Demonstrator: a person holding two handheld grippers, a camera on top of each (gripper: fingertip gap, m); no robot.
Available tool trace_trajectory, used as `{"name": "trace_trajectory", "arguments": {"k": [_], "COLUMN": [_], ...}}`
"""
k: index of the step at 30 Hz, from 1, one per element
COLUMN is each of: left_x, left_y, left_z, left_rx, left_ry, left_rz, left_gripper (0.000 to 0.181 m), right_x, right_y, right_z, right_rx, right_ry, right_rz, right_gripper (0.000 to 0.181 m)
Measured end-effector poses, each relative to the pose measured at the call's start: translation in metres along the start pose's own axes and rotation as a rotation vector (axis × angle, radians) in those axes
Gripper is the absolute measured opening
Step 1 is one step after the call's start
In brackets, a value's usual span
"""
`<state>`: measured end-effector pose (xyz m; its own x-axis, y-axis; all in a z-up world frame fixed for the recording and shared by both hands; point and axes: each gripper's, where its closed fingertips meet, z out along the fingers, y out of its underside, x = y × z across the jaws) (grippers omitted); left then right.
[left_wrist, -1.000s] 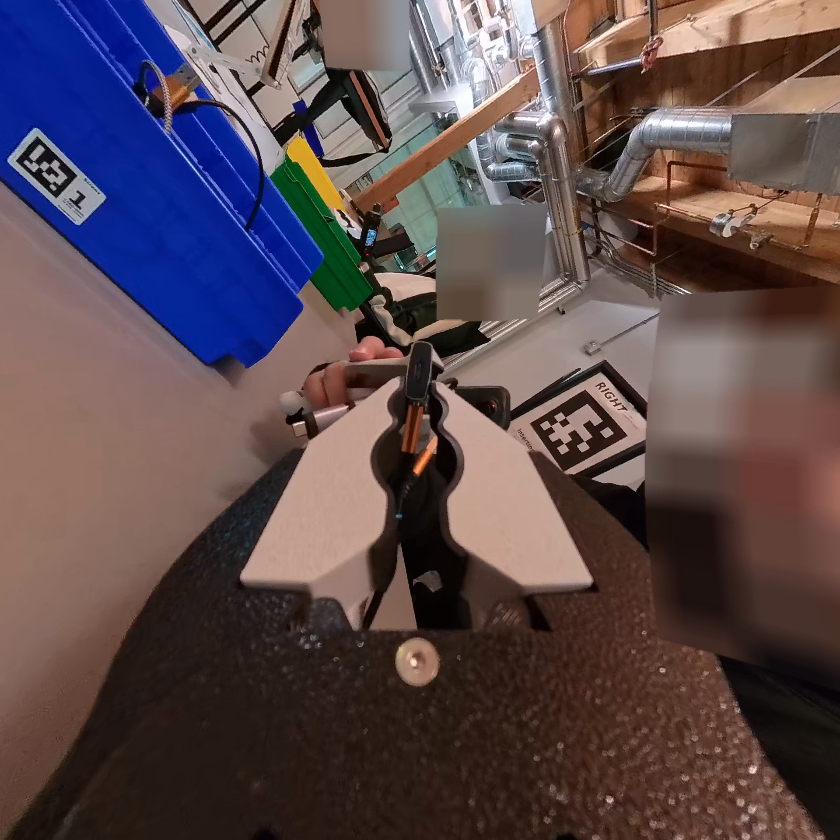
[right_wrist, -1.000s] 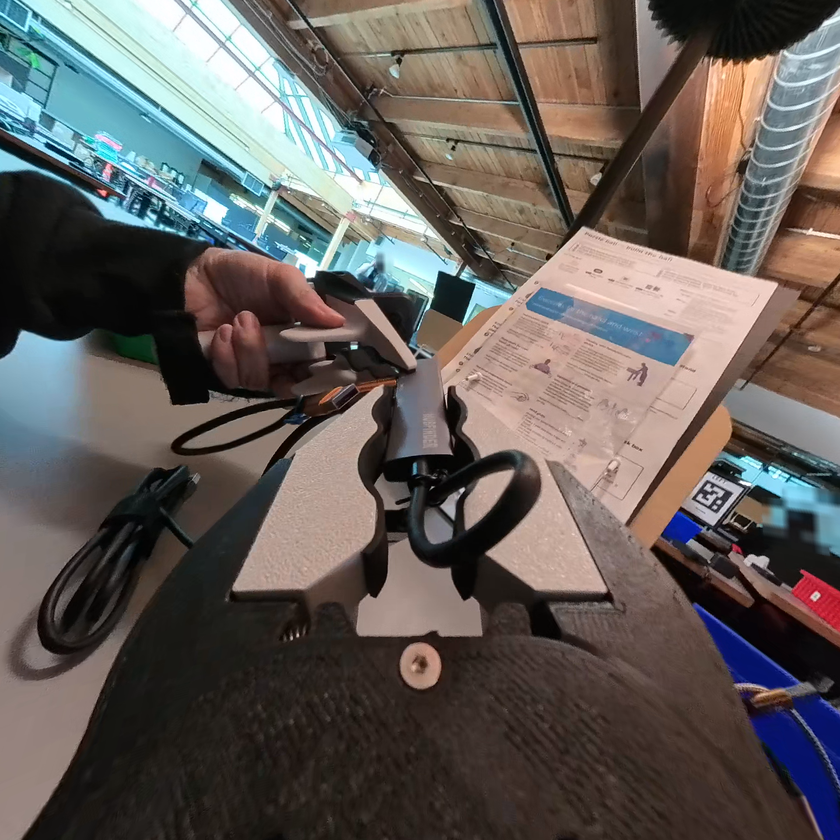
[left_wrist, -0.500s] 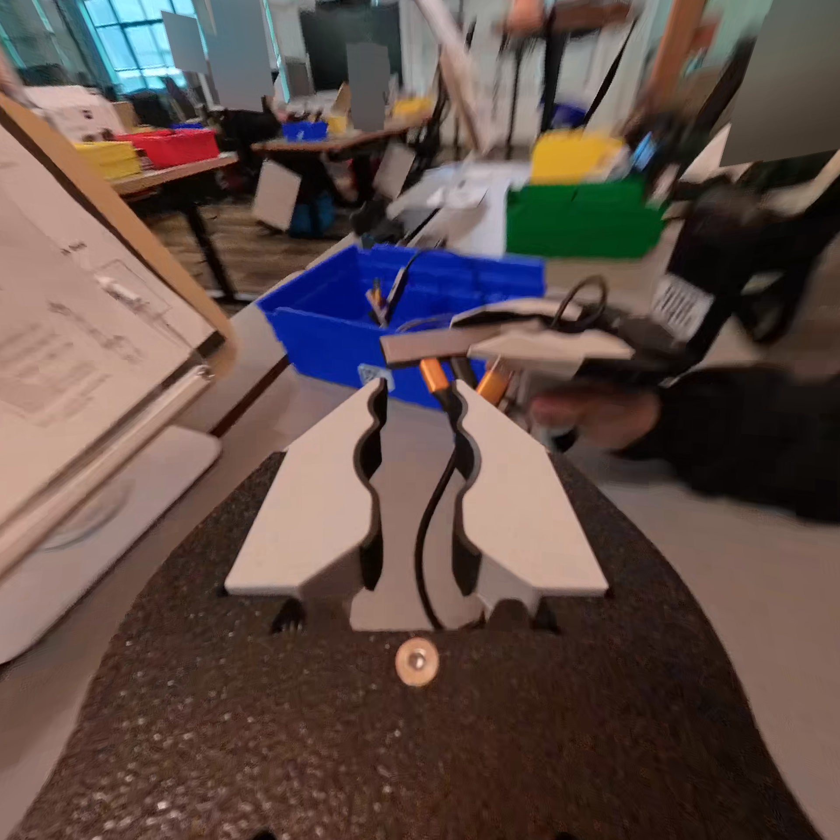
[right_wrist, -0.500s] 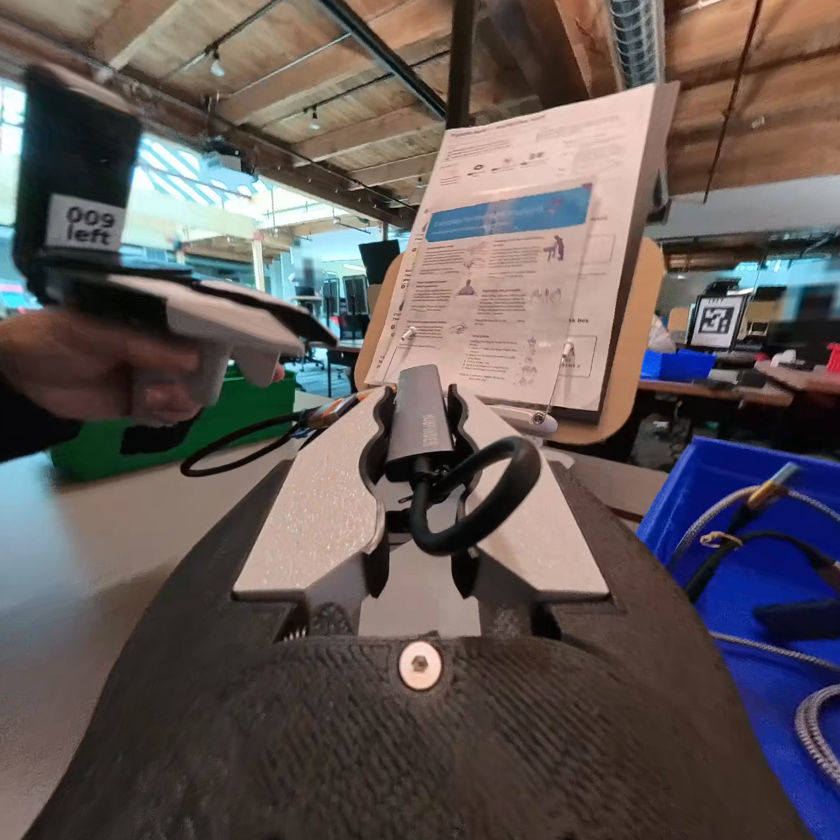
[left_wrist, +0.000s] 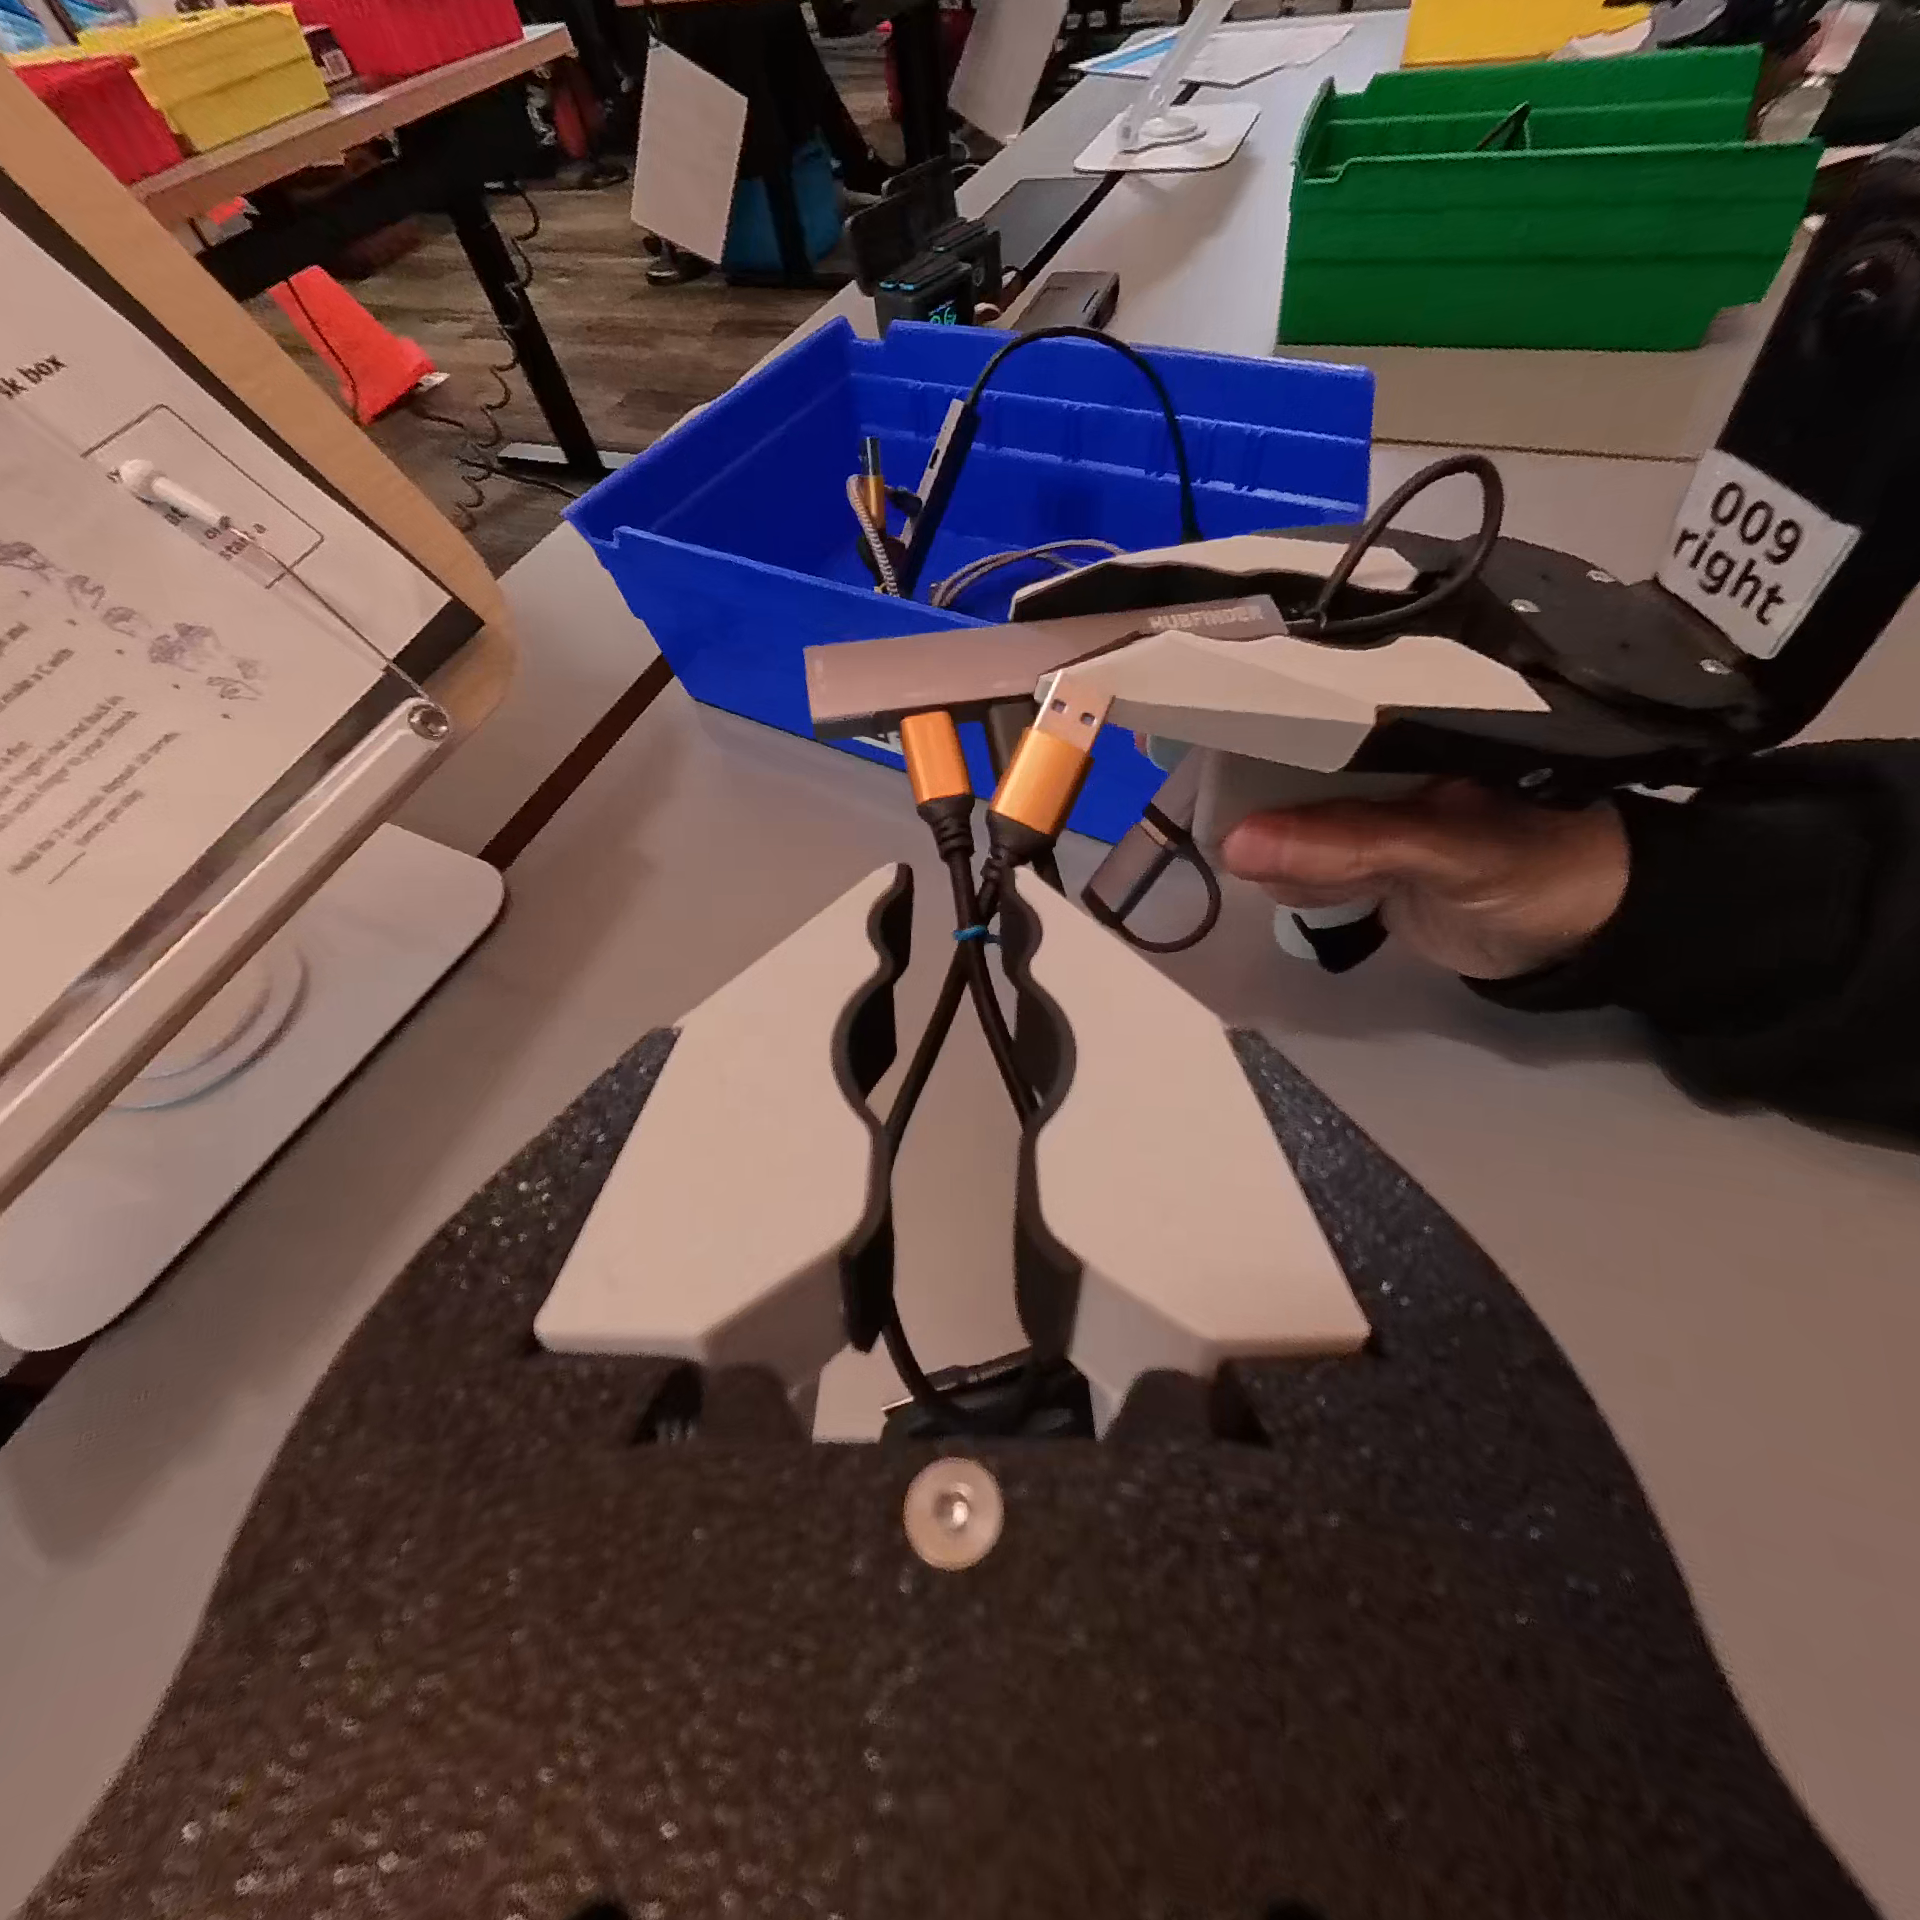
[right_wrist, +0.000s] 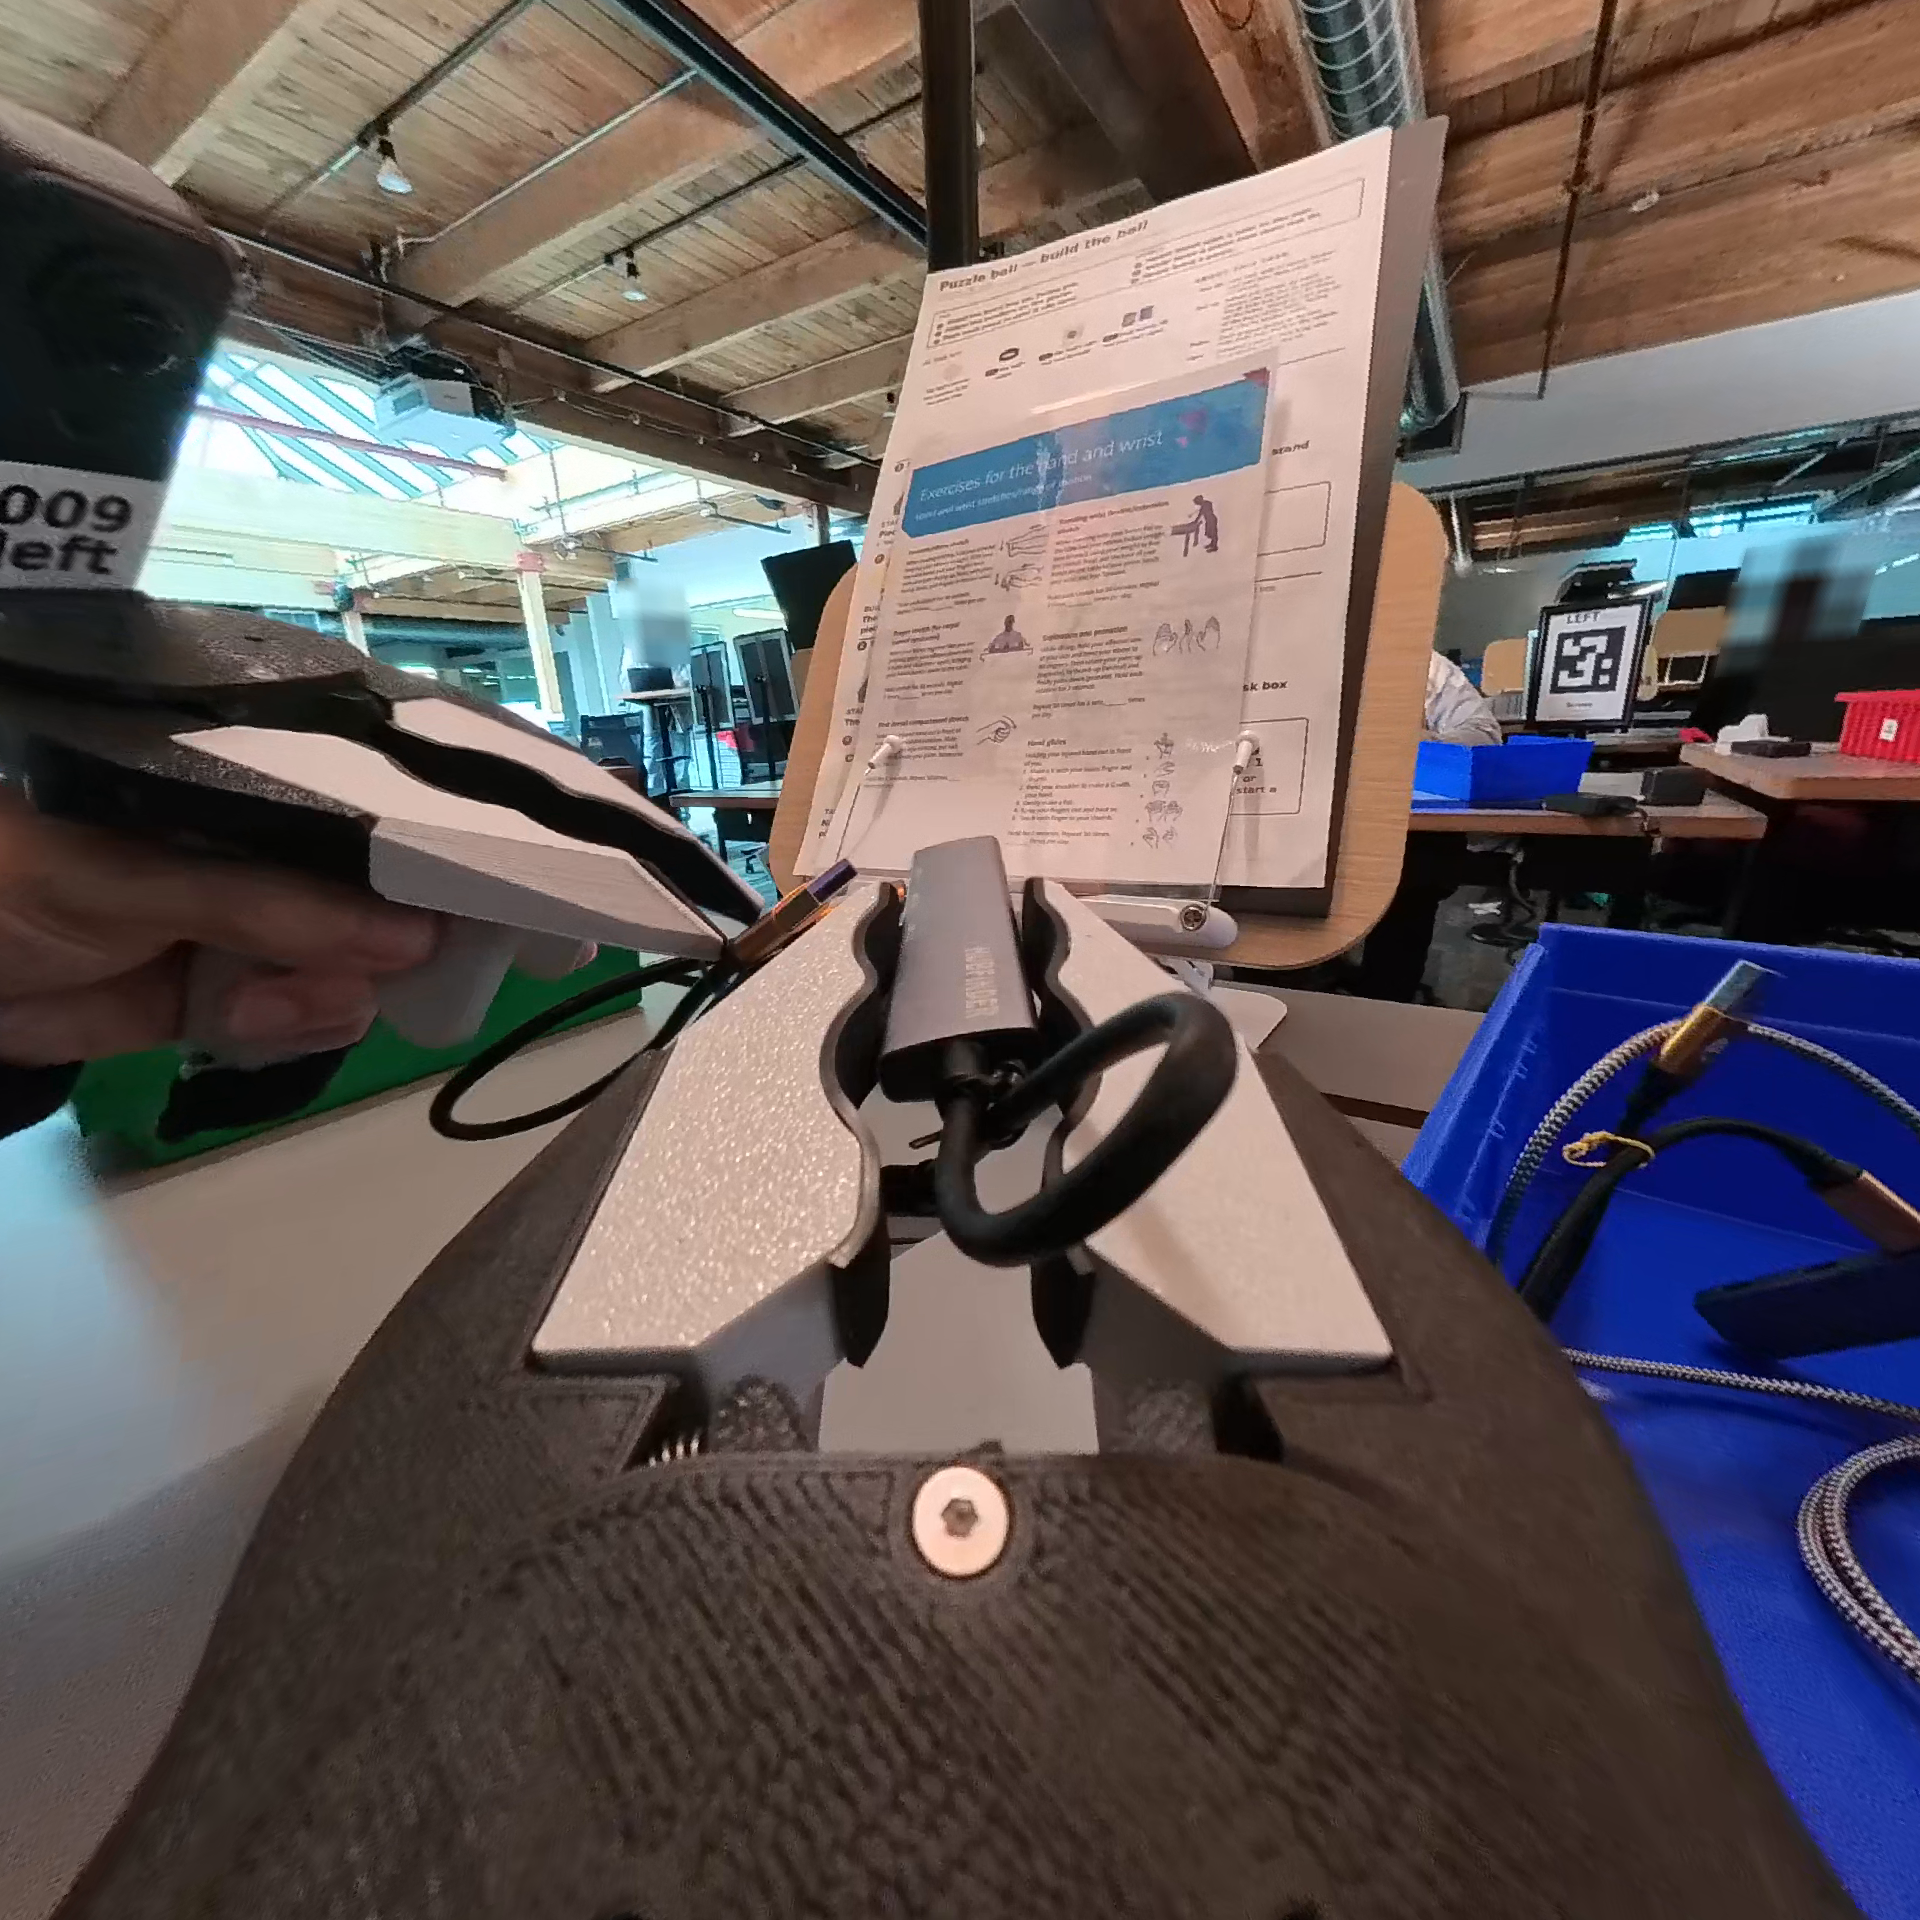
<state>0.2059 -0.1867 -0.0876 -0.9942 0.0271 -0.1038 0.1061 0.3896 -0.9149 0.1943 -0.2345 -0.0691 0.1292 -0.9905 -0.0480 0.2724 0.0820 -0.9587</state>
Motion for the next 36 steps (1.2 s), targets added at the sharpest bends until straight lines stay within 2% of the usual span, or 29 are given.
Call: {"name": "trace_trajectory", "arguments": {"k": [5,7,9,20,26,29,31,33,35,36], "left_x": [-0.011,-0.008,-0.004,0.005,0.006,0.01,0.012,0.008,0.007,0.006], "left_y": [-0.011,-0.013,-0.002,0.015,0.021,0.021,0.02,0.014,0.004,-0.003], "left_z": [-0.005,-0.004,0.001,0.014,0.014,0.014,0.012,0.008,0.004,-0.001], "left_rx": [0.043,0.06,-0.001,-0.076,-0.057,-0.032,-0.018,0.054,0.162,0.221], "left_ry": [-0.112,-0.093,-0.069,-0.017,0.109,0.179,0.236,0.302,0.447,0.55], "left_rz": [0.026,0.013,0.002,-0.046,-0.282,-0.334,-0.383,-0.499,-0.694,-0.807], "left_gripper": [0.01,0.008,0.009,0.008,0.011,0.008,0.012,0.024,0.038,0.035], "right_x": [0.001,0.0,-0.004,-0.004,-0.007,-0.01,-0.015,-0.02,-0.024,-0.024], "right_y": [0.001,0.001,0.001,-0.002,0.0,-0.001,-0.003,-0.007,-0.009,-0.009], "right_z": [0.0,0.0,0.0,-0.001,0.0,0.0,0.0,-0.001,-0.002,-0.002], "right_rx": [0.001,0.004,0.004,0.012,0.002,0.012,0.031,0.061,0.068,0.068], "right_ry": [0.007,0.006,-0.008,0.008,-0.029,-0.048,-0.087,-0.13,-0.168,-0.165], "right_rz": [0.006,0.007,0.001,-0.045,-0.028,-0.022,-0.008,0.02,0.031,0.012], "right_gripper": [0.023,0.023,0.023,0.022,0.022,0.022,0.021,0.021,0.021,0.021]}}
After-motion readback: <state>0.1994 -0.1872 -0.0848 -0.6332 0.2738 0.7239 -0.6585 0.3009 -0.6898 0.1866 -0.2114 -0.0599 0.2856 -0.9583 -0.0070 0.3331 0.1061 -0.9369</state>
